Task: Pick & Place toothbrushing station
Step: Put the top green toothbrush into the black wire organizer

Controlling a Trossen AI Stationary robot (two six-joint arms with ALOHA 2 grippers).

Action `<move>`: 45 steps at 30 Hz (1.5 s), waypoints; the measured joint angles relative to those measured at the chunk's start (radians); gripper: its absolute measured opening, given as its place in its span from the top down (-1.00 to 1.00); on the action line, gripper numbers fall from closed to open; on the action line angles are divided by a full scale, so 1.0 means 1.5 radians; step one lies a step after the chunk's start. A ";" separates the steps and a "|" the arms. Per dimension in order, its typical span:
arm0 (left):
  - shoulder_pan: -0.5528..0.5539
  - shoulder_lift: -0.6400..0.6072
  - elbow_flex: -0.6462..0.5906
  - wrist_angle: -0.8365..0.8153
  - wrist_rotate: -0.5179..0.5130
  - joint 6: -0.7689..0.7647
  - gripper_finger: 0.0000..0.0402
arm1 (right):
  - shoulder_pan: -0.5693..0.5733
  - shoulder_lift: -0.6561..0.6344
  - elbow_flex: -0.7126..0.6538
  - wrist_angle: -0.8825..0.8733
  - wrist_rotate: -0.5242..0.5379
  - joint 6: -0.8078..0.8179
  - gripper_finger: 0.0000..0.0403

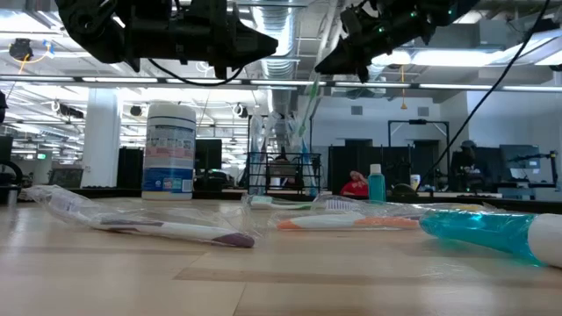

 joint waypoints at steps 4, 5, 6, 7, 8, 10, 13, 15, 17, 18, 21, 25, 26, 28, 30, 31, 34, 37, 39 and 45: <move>0.000 0.000 0.000 0.000 0.000 0.000 0.59 | -0.009 0.000 0.047 -0.068 0.000 -0.007 1.00; 0.000 0.000 0.000 0.000 0.000 0.000 0.59 | -0.011 0.000 0.057 -0.084 0.000 -0.008 1.00; 0.000 0.000 0.000 0.000 0.000 0.000 0.59 | -0.014 0.000 0.063 -0.096 -0.001 -0.010 1.00; 0.000 0.000 0.000 0.000 0.000 0.000 0.59 | -0.016 0.000 0.066 -0.102 -0.001 -0.012 1.00; 0.000 0.000 0.000 0.000 0.000 0.000 0.59 | -0.019 0.000 0.066 -0.103 -0.001 -0.012 1.00; 0.000 0.000 0.000 0.000 0.000 0.000 0.59 | -0.023 0.000 0.066 -0.102 -0.001 -0.012 1.00; 0.000 0.000 0.000 0.000 -0.001 0.000 0.60 | -0.032 0.000 0.066 -0.104 -0.001 -0.012 1.00; 0.000 0.000 0.000 0.000 -0.001 0.000 0.61 | -0.036 0.000 0.066 -0.104 -0.001 -0.012 1.00; 0.000 0.000 0.000 0.000 -0.002 0.000 0.61 | -0.036 0.002 0.066 -0.104 -0.001 -0.012 1.00; 0.000 0.000 0.000 0.000 -0.002 0.000 0.62 | -0.036 0.010 0.067 -0.100 -0.001 -0.012 1.00; 0.000 0.000 0.000 0.000 -0.002 0.000 0.62 | -0.036 0.029 0.066 -0.107 0.000 -0.012 1.00; 0.000 0.000 0.000 0.000 -0.002 0.000 0.62 | -0.036 0.067 0.082 -0.118 -0.001 -0.013 1.00; -0.001 0.000 0.000 0.000 -0.002 0.000 0.62 | -0.036 0.074 0.088 -0.119 -0.001 -0.014 1.00; -0.001 0.000 0.000 0.000 -0.002 0.000 0.62 | -0.036 0.086 0.107 -0.120 -0.002 -0.019 0.99; -0.001 0.000 -0.001 0.000 -0.002 0.000 0.62 | -0.037 0.087 0.122 -0.137 -0.002 -0.028 0.99; -0.001 0.000 -0.001 0.000 -0.002 0.000 0.62 | -0.038 0.087 0.124 -0.141 -0.002 -0.031 0.99; -0.001 0.000 -0.001 0.000 -0.002 0.000 0.62 | -0.040 0.088 0.124 -0.139 -0.002 -0.035 1.00; -0.001 0.000 -0.001 0.000 0.000 0.000 0.62 | -0.046 0.086 0.124 -0.138 -0.003 -0.035 0.99; -0.001 0.000 -0.001 0.000 0.000 0.000 0.62 | -0.053 0.086 0.124 -0.140 -0.005 -0.028 0.99; -0.001 0.000 -0.001 0.000 0.000 0.000 0.62 | -0.058 0.103 0.123 -0.148 -0.005 -0.030 1.00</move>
